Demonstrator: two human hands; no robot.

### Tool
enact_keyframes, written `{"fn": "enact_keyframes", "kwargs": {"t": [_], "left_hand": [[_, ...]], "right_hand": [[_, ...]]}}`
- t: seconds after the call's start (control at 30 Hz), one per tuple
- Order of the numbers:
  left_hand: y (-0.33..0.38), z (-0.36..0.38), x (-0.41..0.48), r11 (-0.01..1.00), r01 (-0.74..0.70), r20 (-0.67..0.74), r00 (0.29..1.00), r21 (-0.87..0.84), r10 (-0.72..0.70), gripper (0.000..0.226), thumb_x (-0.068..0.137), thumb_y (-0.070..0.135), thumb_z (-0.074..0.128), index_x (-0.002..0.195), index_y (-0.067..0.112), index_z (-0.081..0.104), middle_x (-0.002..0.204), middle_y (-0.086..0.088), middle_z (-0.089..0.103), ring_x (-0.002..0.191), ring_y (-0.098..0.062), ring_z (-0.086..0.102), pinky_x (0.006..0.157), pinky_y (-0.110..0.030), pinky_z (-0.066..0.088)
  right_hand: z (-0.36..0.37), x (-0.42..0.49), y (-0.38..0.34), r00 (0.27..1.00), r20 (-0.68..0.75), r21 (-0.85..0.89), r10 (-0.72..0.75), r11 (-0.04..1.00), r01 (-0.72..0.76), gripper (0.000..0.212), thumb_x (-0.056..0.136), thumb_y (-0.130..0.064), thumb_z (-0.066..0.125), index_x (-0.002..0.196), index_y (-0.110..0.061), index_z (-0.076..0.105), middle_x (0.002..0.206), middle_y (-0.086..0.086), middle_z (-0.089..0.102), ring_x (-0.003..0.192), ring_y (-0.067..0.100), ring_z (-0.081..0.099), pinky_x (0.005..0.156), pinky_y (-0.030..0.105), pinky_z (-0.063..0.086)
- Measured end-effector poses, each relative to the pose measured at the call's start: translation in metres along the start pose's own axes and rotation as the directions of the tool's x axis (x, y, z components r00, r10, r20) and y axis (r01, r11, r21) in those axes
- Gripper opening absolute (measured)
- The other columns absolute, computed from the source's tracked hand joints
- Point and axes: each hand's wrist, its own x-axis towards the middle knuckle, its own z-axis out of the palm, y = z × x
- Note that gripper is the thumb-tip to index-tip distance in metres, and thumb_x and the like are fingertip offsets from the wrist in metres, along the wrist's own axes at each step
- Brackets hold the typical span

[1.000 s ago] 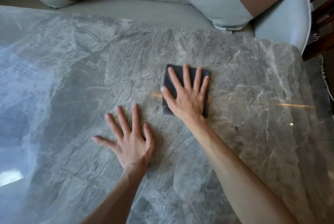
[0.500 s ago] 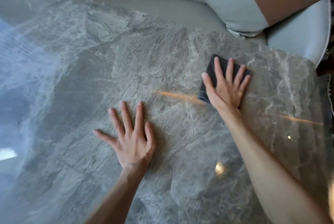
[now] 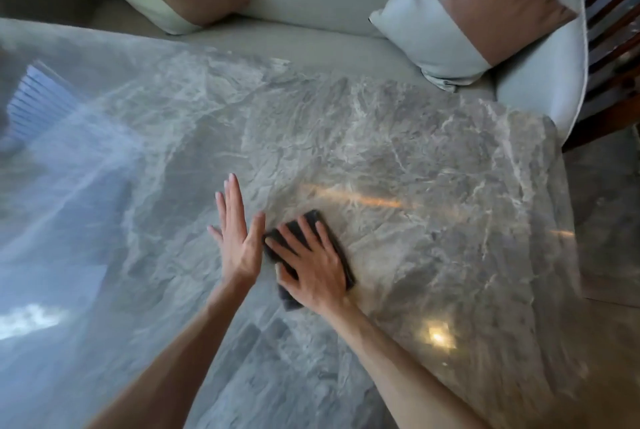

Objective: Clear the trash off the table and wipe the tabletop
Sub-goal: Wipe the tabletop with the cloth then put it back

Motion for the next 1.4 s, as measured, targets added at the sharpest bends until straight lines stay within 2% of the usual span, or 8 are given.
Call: {"fn": "enact_keyframes", "kwargs": {"t": [0.17, 0.27, 0.5, 0.6, 0.7, 0.9, 1.2, 1.4], "left_hand": [[0.024, -0.068, -0.025, 0.996, -0.031, -0.045, 0.999, -0.085, 0.028, 0.076, 0.082, 0.068, 0.032, 0.147, 0.045, 0.001, 0.158, 0.023, -0.003, 0.147, -0.004, -0.010, 0.117, -0.058, -0.006], [0.022, -0.122, -0.042, 0.994, -0.042, -0.039, 0.999, -0.097, 0.038, 0.073, 0.080, 0.072, 0.035, 0.144, 0.051, 0.008, 0.159, 0.020, 0.006, 0.147, -0.004, 0.001, 0.119, -0.058, -0.001], [-0.014, -0.274, -0.053, 0.961, 0.116, -0.126, 0.980, -0.251, -0.151, 0.048, 0.096, 0.031, 0.046, 0.142, 0.020, 0.041, 0.150, 0.001, 0.039, 0.140, -0.017, 0.034, 0.116, -0.034, 0.024], [-0.034, -0.322, -0.053, 0.900, 0.295, 0.084, 0.955, -0.321, -0.283, 0.042, 0.099, 0.036, 0.041, 0.138, 0.023, 0.045, 0.139, 0.000, 0.051, 0.127, -0.019, 0.048, 0.106, -0.037, 0.032], [-0.056, -0.361, -0.053, 0.806, 0.431, 0.380, 0.881, -0.405, -0.281, 0.042, 0.092, 0.053, 0.046, 0.126, 0.030, 0.055, 0.122, 0.004, 0.067, 0.111, -0.022, 0.063, 0.101, -0.046, 0.045], [-0.092, -0.433, -0.051, 0.757, 0.395, 0.452, 0.880, -0.520, -0.149, 0.029, 0.089, 0.027, 0.062, 0.115, 0.016, 0.066, 0.109, -0.009, 0.070, 0.095, -0.023, 0.066, 0.088, -0.046, 0.056], [-0.114, -0.518, -0.029, 0.796, 0.364, 0.465, 0.877, -0.483, -0.119, 0.022, 0.089, 0.003, 0.058, 0.110, -0.002, 0.065, 0.100, -0.016, 0.067, 0.095, -0.027, 0.062, 0.088, -0.043, 0.052], [-0.108, -0.548, -0.024, 0.950, 0.161, 0.309, 0.948, -0.266, -0.075, 0.024, 0.072, 0.011, 0.059, 0.073, 0.032, 0.069, 0.070, 0.000, 0.053, 0.065, -0.012, 0.047, 0.059, -0.026, 0.038]], "right_hand": [[0.017, -0.039, -0.104, 0.971, 0.111, 0.371, -0.210, 0.916, 0.156, 0.030, 0.087, -0.036, 0.048, 0.112, -0.032, 0.066, 0.127, -0.015, 0.062, 0.133, 0.013, 0.042, 0.117, 0.034, 0.022], [0.019, -0.061, -0.169, 0.938, 0.335, 0.509, -0.088, 0.855, -0.101, 0.036, 0.087, -0.043, 0.043, 0.099, -0.024, 0.071, 0.114, -0.007, 0.068, 0.119, 0.012, 0.055, 0.113, 0.023, 0.028], [-0.088, -0.030, -0.240, 0.793, 0.605, 0.795, 0.069, -0.093, -0.599, 0.015, 0.085, -0.036, 0.065, 0.092, -0.025, 0.058, 0.104, 0.000, 0.066, 0.089, 0.012, 0.066, 0.079, 0.024, 0.054], [-0.115, 0.011, -0.264, 0.788, 0.585, 0.800, 0.195, -0.299, -0.520, 0.041, 0.088, -0.043, 0.058, 0.062, -0.011, 0.063, 0.062, 0.004, 0.066, 0.089, 0.041, 0.063, 0.095, 0.041, 0.046], [-0.124, 0.055, -0.300, 0.735, 0.630, 0.744, 0.250, -0.465, -0.480, 0.052, 0.094, -0.041, 0.047, 0.053, -0.016, 0.068, 0.057, 0.002, 0.065, 0.068, 0.023, 0.059, 0.076, 0.032, 0.045], [-0.132, 0.089, -0.380, 0.802, 0.583, 0.768, 0.132, -0.414, -0.489, 0.052, 0.092, -0.051, 0.038, 0.076, -0.012, 0.069, 0.063, 0.003, 0.073, 0.058, 0.017, 0.070, 0.057, 0.024, 0.054], [-0.141, 0.111, -0.430, 0.764, 0.639, 0.713, -0.092, -0.302, -0.633, 0.081, 0.087, -0.069, 0.034, 0.130, -0.005, 0.057, 0.135, 0.024, 0.054, 0.124, 0.038, 0.053, 0.106, 0.048, 0.041], [-0.139, 0.136, -0.444, 0.867, 0.483, 0.858, -0.120, 0.261, -0.442, 0.028, 0.092, -0.017, 0.058, 0.120, -0.011, 0.060, 0.123, 0.015, 0.064, 0.113, 0.033, 0.060, 0.094, 0.038, 0.046]]}}
